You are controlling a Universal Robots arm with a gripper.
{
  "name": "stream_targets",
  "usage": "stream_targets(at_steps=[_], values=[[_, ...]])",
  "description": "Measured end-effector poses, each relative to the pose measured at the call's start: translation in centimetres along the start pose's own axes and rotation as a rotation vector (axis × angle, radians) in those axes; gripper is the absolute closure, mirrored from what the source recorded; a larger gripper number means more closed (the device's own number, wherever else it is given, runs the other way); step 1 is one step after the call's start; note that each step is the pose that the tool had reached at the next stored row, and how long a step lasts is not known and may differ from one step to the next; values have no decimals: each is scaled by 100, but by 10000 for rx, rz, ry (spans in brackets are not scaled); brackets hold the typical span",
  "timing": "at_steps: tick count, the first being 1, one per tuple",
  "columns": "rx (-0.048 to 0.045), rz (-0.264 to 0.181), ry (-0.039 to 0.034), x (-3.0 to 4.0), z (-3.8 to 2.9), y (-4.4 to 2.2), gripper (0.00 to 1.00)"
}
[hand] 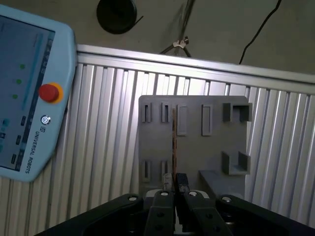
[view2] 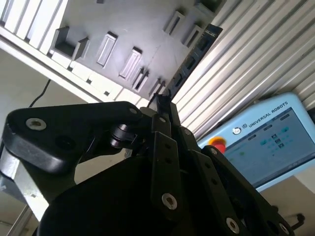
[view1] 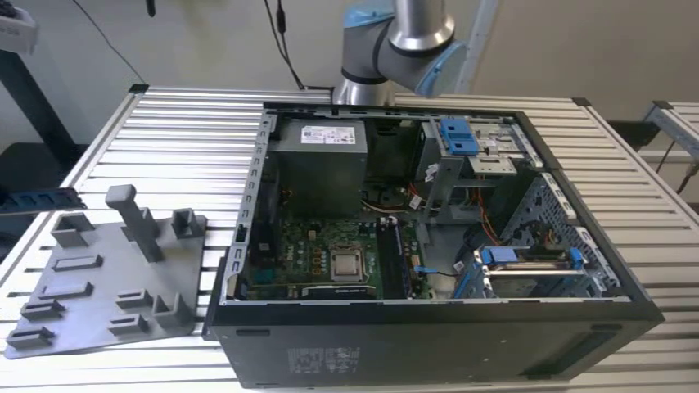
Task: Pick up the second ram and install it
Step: 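Pick up the second ram and move it above second insertion slot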
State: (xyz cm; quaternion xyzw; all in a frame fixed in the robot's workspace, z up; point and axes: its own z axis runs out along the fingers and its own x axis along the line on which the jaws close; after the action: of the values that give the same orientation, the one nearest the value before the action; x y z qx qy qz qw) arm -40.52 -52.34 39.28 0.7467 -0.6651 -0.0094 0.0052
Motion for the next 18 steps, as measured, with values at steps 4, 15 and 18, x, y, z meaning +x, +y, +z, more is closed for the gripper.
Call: stream_targets(at_steps=[4,15,18], values=[[-1,0,6,5,-2,-91,86],[-2,0,24,15,-7,-356,86],[-4,1,40,10,-8,-420,86]])
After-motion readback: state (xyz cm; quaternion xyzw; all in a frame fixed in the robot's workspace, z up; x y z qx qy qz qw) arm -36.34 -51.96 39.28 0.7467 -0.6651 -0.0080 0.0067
